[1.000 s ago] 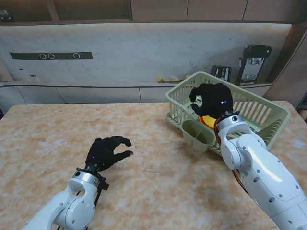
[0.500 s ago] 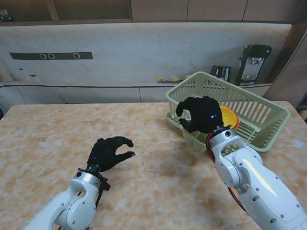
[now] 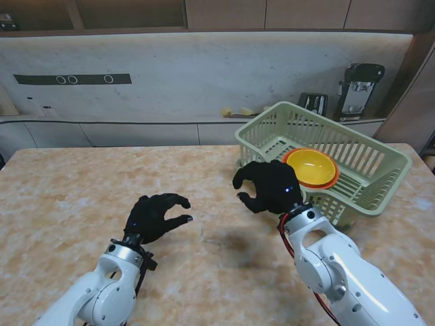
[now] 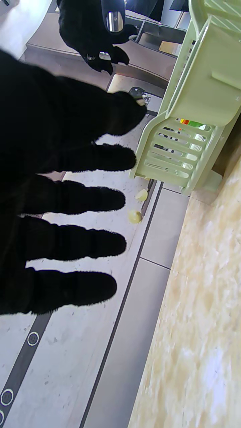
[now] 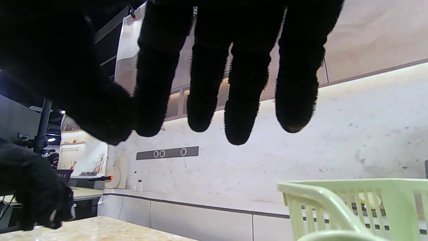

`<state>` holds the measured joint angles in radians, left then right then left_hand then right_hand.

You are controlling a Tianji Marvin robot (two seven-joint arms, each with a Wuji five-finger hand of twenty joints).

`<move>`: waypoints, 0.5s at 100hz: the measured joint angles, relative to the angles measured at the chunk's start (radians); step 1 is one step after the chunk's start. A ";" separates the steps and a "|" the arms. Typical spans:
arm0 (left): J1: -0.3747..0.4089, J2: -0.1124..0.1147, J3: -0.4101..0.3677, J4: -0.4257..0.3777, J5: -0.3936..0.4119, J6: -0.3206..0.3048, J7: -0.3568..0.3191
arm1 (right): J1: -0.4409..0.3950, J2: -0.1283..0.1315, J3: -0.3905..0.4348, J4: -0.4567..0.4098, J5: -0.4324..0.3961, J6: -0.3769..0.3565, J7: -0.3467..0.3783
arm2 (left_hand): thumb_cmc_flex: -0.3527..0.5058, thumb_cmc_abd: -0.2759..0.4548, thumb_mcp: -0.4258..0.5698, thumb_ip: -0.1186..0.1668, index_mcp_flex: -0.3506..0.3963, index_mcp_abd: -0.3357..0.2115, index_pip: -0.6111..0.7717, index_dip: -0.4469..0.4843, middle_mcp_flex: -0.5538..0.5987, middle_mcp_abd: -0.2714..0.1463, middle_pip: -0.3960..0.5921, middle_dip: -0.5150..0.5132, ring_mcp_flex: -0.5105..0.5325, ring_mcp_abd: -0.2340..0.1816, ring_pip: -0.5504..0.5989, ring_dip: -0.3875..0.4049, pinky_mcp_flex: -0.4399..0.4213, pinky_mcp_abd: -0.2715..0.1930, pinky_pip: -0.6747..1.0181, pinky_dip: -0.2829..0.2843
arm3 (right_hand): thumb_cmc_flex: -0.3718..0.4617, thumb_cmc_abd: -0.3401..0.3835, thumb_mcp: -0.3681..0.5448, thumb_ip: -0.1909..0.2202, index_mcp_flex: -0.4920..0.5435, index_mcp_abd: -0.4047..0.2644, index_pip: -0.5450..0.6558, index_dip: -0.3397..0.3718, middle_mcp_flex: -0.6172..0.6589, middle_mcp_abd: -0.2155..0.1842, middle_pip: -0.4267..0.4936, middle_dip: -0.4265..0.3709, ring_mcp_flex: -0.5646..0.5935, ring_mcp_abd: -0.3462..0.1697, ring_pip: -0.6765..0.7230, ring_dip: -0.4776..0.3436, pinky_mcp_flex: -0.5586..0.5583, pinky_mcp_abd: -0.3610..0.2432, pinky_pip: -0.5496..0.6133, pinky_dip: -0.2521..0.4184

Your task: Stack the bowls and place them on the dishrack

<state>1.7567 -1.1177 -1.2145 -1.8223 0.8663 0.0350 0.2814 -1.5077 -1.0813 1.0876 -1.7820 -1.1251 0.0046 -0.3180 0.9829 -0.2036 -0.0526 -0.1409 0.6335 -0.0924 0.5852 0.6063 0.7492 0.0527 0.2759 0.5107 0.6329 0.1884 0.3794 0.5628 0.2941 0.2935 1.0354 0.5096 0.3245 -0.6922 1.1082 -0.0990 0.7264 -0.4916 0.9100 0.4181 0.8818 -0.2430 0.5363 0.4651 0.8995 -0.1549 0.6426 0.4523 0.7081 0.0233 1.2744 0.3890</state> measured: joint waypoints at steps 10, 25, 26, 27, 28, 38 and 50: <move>0.006 0.000 0.000 -0.002 0.001 -0.003 0.003 | -0.015 -0.004 -0.017 0.001 0.025 0.016 -0.022 | 0.000 0.000 0.000 0.000 0.000 0.000 0.000 0.000 0.000 0.000 0.000 0.000 0.000 0.000 0.000 0.000 0.002 0.000 0.002 0.000 | 0.000 0.002 0.000 0.000 0.000 0.000 0.000 0.000 0.000 0.000 0.000 0.000 0.000 0.000 -0.001 0.000 0.000 0.000 -0.001 -0.001; 0.012 0.000 0.000 -0.004 0.001 -0.005 0.006 | -0.030 -0.016 -0.040 0.015 0.056 0.040 -0.071 | 0.000 0.000 0.000 0.000 0.000 0.000 0.000 0.000 0.000 0.000 0.000 0.000 0.000 0.000 0.000 0.000 0.002 0.000 0.002 0.000 | 0.000 0.016 -0.008 0.000 0.003 0.000 0.000 0.000 0.000 0.000 -0.002 0.000 0.000 0.000 -0.001 0.000 0.000 0.000 -0.009 -0.001; 0.012 0.000 0.000 -0.004 0.001 -0.005 0.006 | -0.031 -0.017 -0.041 0.016 0.058 0.041 -0.071 | 0.000 0.000 0.000 0.000 0.000 0.000 0.000 0.000 0.000 0.000 0.000 0.000 0.000 0.000 0.000 0.000 0.003 0.000 0.002 0.000 | 0.000 0.016 -0.009 0.000 0.003 0.000 0.000 0.000 0.000 0.000 -0.003 0.000 0.000 0.000 -0.001 0.000 0.000 0.000 -0.009 -0.001; 0.012 0.000 0.001 -0.004 0.001 -0.005 0.006 | -0.033 -0.018 -0.041 0.017 0.060 0.042 -0.071 | 0.000 0.000 0.000 0.000 0.000 0.000 0.000 0.000 0.000 0.000 0.000 0.000 0.000 0.000 0.000 0.000 0.004 0.000 0.002 0.000 | 0.000 0.016 -0.011 0.000 0.003 0.000 0.000 0.000 0.000 0.000 -0.003 0.000 0.000 0.000 -0.002 0.000 0.000 0.000 -0.010 -0.001; 0.012 0.000 0.001 -0.004 0.001 -0.005 0.006 | -0.034 -0.019 -0.042 0.018 0.062 0.042 -0.071 | 0.000 0.000 0.000 0.000 0.000 0.000 0.000 0.000 0.000 0.000 0.000 0.000 0.000 0.000 0.000 0.000 0.004 0.000 0.002 0.000 | 0.000 0.016 -0.014 0.000 0.003 0.000 0.000 0.000 0.000 0.000 -0.004 0.000 0.000 0.000 -0.002 0.000 0.000 0.000 -0.010 -0.001; 0.015 0.000 0.001 -0.006 0.002 -0.005 0.007 | -0.045 -0.024 -0.046 0.025 0.084 0.048 -0.070 | 0.000 0.000 0.000 0.000 0.000 0.000 0.000 0.000 0.000 0.000 0.000 0.000 0.000 0.000 0.000 0.000 0.005 0.000 0.002 0.000 | 0.000 0.017 -0.022 0.000 0.003 0.000 0.000 0.000 0.000 0.000 -0.012 0.000 0.000 0.000 -0.002 0.000 0.000 0.000 -0.010 -0.001; 0.017 0.000 0.001 -0.009 0.002 -0.005 0.008 | -0.055 -0.026 -0.052 0.036 0.106 0.051 -0.069 | 0.000 0.000 0.000 0.000 0.000 0.000 0.000 0.000 0.000 0.000 0.000 0.000 0.001 0.000 0.000 0.000 0.005 0.000 0.002 0.000 | 0.000 0.030 -0.035 0.000 0.004 0.000 0.000 0.000 0.012 0.000 -0.014 0.001 0.000 0.002 -0.002 0.000 0.000 0.000 -0.010 -0.001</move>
<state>1.7733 -1.1181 -1.2131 -1.8313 0.8684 0.0299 0.2897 -1.5626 -1.1076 1.0352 -1.7459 -1.0189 0.0551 -0.3875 0.9829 -0.2036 -0.0526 -0.1409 0.6336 -0.0924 0.5852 0.6063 0.7492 0.0527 0.2759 0.5107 0.6335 0.1885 0.3796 0.5628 0.2993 0.2935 1.0372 0.5099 0.3247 -0.6619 1.0733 -0.0990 0.7300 -0.4916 0.9099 0.4180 0.8941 -0.2431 0.5223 0.4662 0.8996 -0.1531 0.6402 0.4523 0.7082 0.0232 1.2647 0.3881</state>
